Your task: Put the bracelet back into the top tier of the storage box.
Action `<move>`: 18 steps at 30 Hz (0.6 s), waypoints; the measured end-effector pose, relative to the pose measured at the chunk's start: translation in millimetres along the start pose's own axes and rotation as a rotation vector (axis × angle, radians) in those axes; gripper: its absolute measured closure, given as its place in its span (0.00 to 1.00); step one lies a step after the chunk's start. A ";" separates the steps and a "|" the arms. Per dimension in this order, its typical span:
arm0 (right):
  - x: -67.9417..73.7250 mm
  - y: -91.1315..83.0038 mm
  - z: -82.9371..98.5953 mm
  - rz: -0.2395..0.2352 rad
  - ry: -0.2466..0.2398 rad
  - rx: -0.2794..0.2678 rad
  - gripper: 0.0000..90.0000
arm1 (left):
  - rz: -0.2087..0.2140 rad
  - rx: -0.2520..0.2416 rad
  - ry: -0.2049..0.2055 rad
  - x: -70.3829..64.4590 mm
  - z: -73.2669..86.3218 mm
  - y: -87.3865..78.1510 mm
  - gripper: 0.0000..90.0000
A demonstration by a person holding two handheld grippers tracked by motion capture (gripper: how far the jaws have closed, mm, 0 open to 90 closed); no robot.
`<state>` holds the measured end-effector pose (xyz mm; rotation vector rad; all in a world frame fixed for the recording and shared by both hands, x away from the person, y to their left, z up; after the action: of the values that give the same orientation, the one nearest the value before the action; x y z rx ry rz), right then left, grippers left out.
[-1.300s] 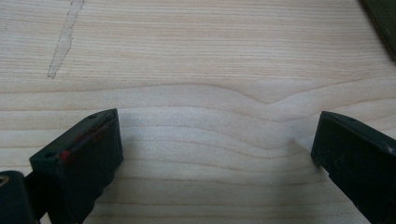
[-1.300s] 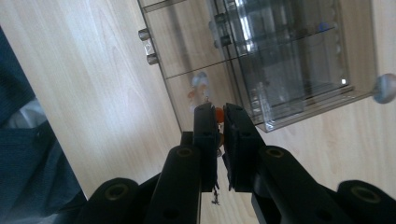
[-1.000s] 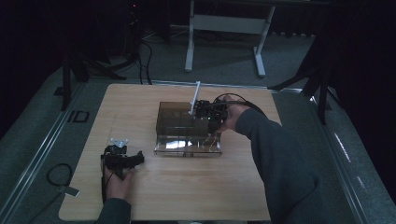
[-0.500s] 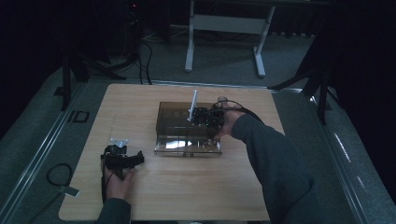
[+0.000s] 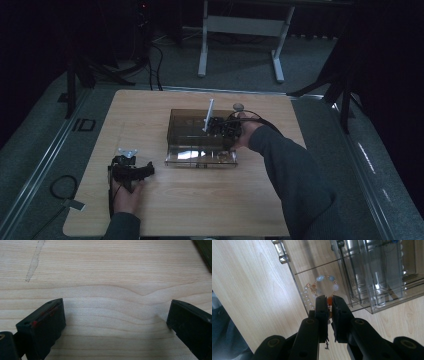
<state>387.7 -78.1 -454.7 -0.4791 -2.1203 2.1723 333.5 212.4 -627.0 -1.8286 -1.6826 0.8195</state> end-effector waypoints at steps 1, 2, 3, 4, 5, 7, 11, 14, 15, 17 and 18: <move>0.7 1.3 -0.8 -0.001 -0.003 0.002 0.92 | 0.000 0.000 0.000 0.0 0.0 0.0 0.02; 1.4 2.7 -1.5 -0.002 -0.005 0.006 0.92 | 0.000 0.000 0.000 0.0 0.0 0.0 0.02; 1.7 3.8 -1.9 -0.002 -0.006 0.011 0.92 | 0.000 0.000 0.000 0.0 0.0 0.0 0.02; 1.7 5.2 -2.4 -0.001 -0.008 0.012 0.92 | 0.000 0.000 0.000 0.0 0.0 0.0 0.02; 2.0 6.0 -2.7 -0.001 -0.004 0.018 0.92 | 0.000 -0.001 0.000 0.0 0.0 0.0 0.02; 2.3 7.0 -3.3 -0.003 -0.008 0.016 0.91 | 0.000 0.000 0.000 0.0 0.0 0.0 0.02; 2.3 4.3 -3.4 -0.008 -0.004 0.004 0.89 | 0.000 0.000 0.000 0.0 0.0 0.0 0.02; 1.3 2.2 -1.9 -0.005 0.001 -0.002 0.87 | 0.000 0.000 0.000 0.0 0.0 0.0 0.02; 1.1 1.4 -1.3 -0.004 0.000 -0.006 0.86 | 0.000 0.000 0.000 0.0 0.0 0.0 0.02; 1.8 -1.4 -0.3 -0.003 0.002 -0.016 0.84 | 0.000 0.000 0.000 0.0 0.0 0.0 0.02; 2.2 -3.0 0.0 -0.002 0.003 -0.024 0.82 | 0.000 0.000 0.000 0.0 0.0 0.0 0.02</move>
<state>385.1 -77.3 -452.2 -0.4817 -2.1471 2.1454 333.5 212.4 -627.0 -1.8290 -1.6828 0.8197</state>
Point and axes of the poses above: each handheld gripper's, and its own axes: y roughly forward along the jaws, z roughly out of its underside, x roughly to its left, the point moved 5 cm from there along y, roughly forward along the jaws, and after that the axes turned 5 degrees about z, right-handed, at the moved point
